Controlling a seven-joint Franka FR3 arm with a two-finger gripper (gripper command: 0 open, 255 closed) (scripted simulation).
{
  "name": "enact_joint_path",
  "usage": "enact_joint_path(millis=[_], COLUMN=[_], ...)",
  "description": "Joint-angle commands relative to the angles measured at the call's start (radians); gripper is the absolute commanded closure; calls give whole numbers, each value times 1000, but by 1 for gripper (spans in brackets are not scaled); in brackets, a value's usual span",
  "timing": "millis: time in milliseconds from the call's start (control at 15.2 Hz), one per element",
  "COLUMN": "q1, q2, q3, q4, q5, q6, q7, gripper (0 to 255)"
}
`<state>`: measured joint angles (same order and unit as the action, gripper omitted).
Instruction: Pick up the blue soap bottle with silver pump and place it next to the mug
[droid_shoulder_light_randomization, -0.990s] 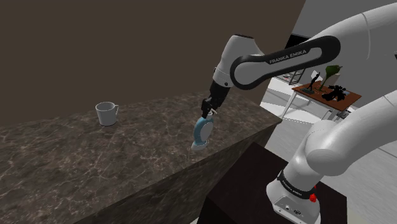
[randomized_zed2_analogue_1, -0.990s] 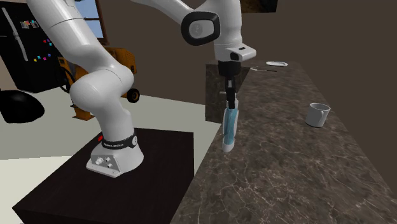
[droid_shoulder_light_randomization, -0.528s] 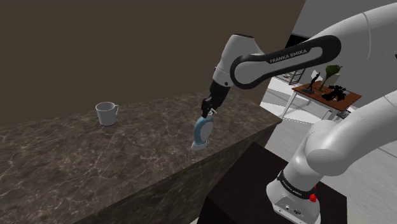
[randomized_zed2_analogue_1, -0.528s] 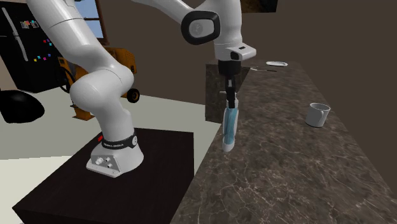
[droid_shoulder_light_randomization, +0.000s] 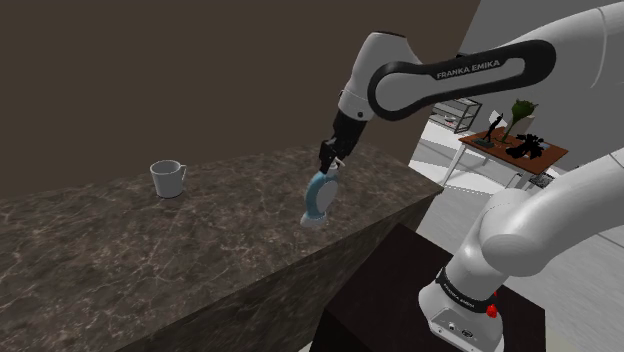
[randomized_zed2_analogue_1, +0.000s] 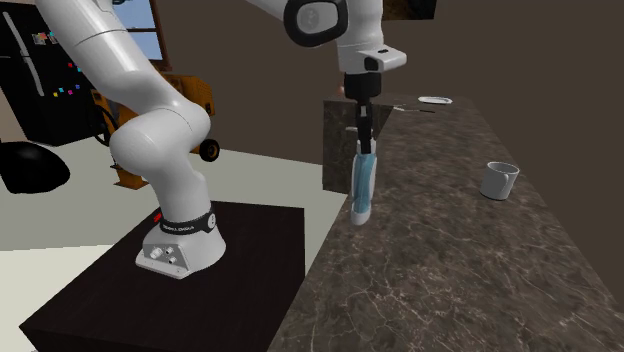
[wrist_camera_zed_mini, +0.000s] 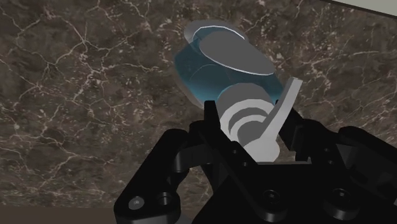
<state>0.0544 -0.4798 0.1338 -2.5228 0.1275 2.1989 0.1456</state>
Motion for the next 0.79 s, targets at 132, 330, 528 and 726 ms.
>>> enact_joint_path(millis=[132, 330, 528, 726], q1=[-1, -2, -3, -4], q2=[-18, -28, -36, -41], q3=[-4, -6, -9, -11], q4=[39, 72, 107, 143], q5=[-3, -6, -9, -11], q6=[-57, -100, -142, -184], q7=[2, 4, 6, 9], gripper=[255, 255, 255, 255])
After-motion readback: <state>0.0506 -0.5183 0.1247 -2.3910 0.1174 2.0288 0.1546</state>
